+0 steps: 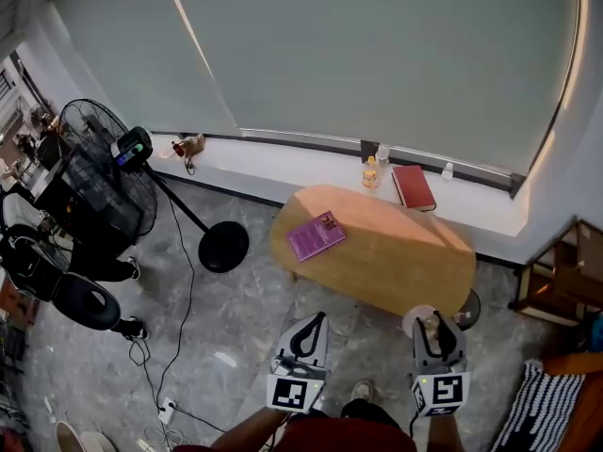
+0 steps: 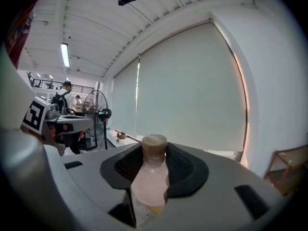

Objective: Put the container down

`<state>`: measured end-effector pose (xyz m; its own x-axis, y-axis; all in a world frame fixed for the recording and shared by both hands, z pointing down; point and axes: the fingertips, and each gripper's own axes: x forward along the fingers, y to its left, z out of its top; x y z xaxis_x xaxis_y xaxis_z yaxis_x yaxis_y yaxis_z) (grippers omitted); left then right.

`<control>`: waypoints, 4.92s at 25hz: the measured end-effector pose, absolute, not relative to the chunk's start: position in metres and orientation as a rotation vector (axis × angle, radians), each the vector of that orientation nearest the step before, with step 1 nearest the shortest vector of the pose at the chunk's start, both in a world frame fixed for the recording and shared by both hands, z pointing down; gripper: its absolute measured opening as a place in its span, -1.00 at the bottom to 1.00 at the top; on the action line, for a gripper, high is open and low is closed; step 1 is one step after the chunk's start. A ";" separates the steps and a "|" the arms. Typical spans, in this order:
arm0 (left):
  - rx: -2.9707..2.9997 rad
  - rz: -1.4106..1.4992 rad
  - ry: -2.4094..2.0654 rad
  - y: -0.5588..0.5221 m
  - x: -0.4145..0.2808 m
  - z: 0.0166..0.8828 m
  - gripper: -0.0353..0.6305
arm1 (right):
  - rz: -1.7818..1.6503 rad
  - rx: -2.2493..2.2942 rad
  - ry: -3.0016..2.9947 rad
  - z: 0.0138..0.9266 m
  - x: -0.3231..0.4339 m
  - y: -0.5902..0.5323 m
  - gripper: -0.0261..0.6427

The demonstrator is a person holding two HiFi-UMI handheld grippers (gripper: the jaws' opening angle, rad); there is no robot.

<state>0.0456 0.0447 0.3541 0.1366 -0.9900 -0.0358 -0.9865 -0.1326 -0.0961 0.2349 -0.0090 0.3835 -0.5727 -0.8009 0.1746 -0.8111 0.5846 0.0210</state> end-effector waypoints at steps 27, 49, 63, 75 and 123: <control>-2.224 -0.057 2.090 -0.059 -0.033 0.382 -0.88 | 0.112 1.284 -2.651 0.417 0.146 -0.122 -0.50; -2.379 -0.233 2.142 -0.209 -0.159 0.492 -0.88 | 0.230 1.073 -2.475 0.546 0.001 -0.259 -0.50; -2.446 -0.280 2.372 -0.223 -0.193 0.607 -0.88 | 0.344 0.942 -2.339 0.698 -0.050 -0.287 -0.50; -2.505 -0.472 2.366 -0.225 -0.212 0.683 -0.88 | 0.402 0.885 -2.221 0.810 -0.084 -0.307 -0.50; -2.546 -0.317 2.376 -0.258 -0.229 0.658 -0.88 | 0.585 0.905 -2.081 0.849 -0.080 -0.272 -0.23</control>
